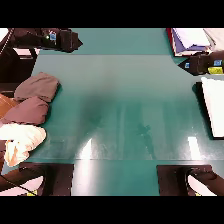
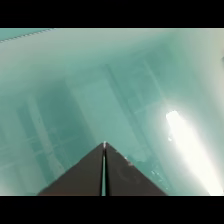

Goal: Fold the shirts.

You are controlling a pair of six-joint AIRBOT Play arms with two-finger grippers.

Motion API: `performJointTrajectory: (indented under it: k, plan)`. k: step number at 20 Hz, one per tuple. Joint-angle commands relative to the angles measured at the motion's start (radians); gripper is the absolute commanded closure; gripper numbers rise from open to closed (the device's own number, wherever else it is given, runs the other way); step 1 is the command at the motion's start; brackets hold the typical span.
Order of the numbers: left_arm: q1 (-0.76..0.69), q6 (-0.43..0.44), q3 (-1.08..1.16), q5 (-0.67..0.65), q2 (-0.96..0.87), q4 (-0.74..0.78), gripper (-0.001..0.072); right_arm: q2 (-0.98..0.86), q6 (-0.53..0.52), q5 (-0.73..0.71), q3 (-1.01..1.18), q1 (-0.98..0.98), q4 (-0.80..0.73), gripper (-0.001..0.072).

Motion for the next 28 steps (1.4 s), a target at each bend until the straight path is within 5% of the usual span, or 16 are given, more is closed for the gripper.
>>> performJointTrajectory:
  k: [1, 16, 18, 21, 28]
  plan:
    - [0.000, 0.000, 0.000, 0.000, 0.000, 0.000, 0.0681, 0.001, 0.001, 0.001, 0.001, 0.002, 0.000, 0.0696]
    - [0.001, 0.013, 0.000, 0.068, -0.001, 0.021, 0.0676, 0.001, 0.001, 0.000, 0.000, 0.002, 0.000, 0.0697]
    - [0.001, 0.019, 0.000, 0.110, -0.002, 0.175, 0.0108, 0.001, 0.001, 0.000, 0.000, 0.002, 0.000, 0.0696]
    - [0.031, -0.133, -0.011, 0.054, -0.045, 0.544, 0.0083, 0.000, 0.001, 0.000, 0.000, 0.002, 0.000, 0.0696]
    - [0.329, -0.234, -0.294, 0.039, -0.190, 0.572, 0.0083, -0.009, 0.001, -0.002, 0.000, 0.002, 0.000, 0.0696]
